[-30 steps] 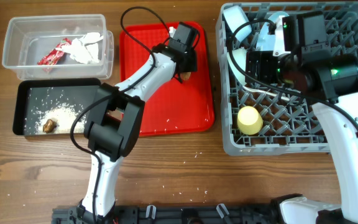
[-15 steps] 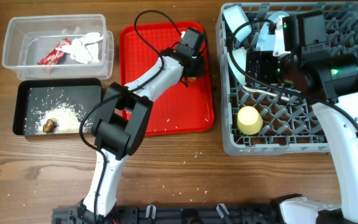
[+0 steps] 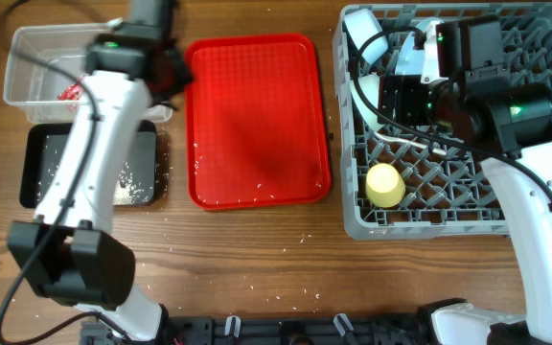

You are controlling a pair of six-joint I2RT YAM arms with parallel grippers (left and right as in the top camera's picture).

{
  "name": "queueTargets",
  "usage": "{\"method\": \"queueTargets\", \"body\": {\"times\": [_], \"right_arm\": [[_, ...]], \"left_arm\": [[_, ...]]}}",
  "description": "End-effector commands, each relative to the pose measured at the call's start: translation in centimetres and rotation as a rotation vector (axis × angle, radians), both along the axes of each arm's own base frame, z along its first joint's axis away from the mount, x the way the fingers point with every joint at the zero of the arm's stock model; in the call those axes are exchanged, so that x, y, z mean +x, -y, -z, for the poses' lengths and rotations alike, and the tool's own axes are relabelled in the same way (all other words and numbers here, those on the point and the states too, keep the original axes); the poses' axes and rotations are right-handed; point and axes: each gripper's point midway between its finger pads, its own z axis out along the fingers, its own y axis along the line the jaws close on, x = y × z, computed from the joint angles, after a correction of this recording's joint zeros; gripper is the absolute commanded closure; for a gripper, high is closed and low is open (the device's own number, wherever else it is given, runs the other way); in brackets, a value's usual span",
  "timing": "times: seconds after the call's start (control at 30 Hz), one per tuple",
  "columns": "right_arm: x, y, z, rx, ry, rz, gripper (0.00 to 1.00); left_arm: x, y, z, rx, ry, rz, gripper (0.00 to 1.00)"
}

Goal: Sort waste into correct bins and load items into the dishwasher rack

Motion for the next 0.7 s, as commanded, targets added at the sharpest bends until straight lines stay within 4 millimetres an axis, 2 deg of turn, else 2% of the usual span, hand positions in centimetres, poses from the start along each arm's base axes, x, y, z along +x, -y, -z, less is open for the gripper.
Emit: {"method": "queueTargets", "body": {"times": [0.0, 0.03, 0.1, 0.27, 0.3, 0.4, 0.5, 0.57, 0.6, 0.63, 0.67], "right_arm": [[0.3, 0.2, -0.2, -0.008, 0.013, 0.014, 0.0], [0.4, 0.2, -0.2, -0.008, 0.016, 0.014, 0.0], [0.4, 0.2, -0.2, -0.007, 0.016, 0.014, 0.0], [0.4, 0.2, -0.2, -0.007, 0.016, 0.014, 0.0], [0.4, 0.2, -0.2, -0.007, 0.017, 0.014, 0.0], [0.5, 0.2, -0.3, -0.006, 0.02, 0.015, 0.0], [0.4, 0.2, -0.3, -0.004, 0.019, 0.016, 0.0], [0.4, 0.2, -0.2, -0.002, 0.017, 0.014, 0.0], [0.3, 0.2, -0.2, -0.004, 0.013, 0.014, 0.0], [0.3, 0.2, -0.1, -0.004, 0.011, 0.014, 0.0], [0.3, 0.2, -0.1, -0.004, 0.011, 0.014, 0.0]], "left_arm": [[-2.7, -8.2, 2.2, -0.014, -0.078, -0.406, 0.96], [-3.5, -10.0, 3.1, -0.027, -0.095, -0.494, 0.96], [-5.1, -12.3, 4.7, -0.048, -0.129, -0.634, 0.96], [-9.6, -14.0, 9.5, -0.068, -0.21, -0.955, 0.96], [-9.9, -14.1, 10.7, -0.063, -0.2, -0.983, 0.96], [-8.4, -14.7, 14.4, -0.079, -0.086, -0.984, 0.96], [-7.3, -15.2, 16.3, -0.091, 0.013, -0.983, 0.79], [-7.2, -15.3, 16.4, -0.087, 0.021, -0.985, 0.62], [-7.2, -15.5, 16.3, -0.077, 0.026, -0.987, 0.49], [-7.3, -15.8, 16.1, -0.051, 0.03, -0.975, 0.44], [-6.8, -16.0, 15.9, -0.031, 0.037, -0.919, 0.44]]}}
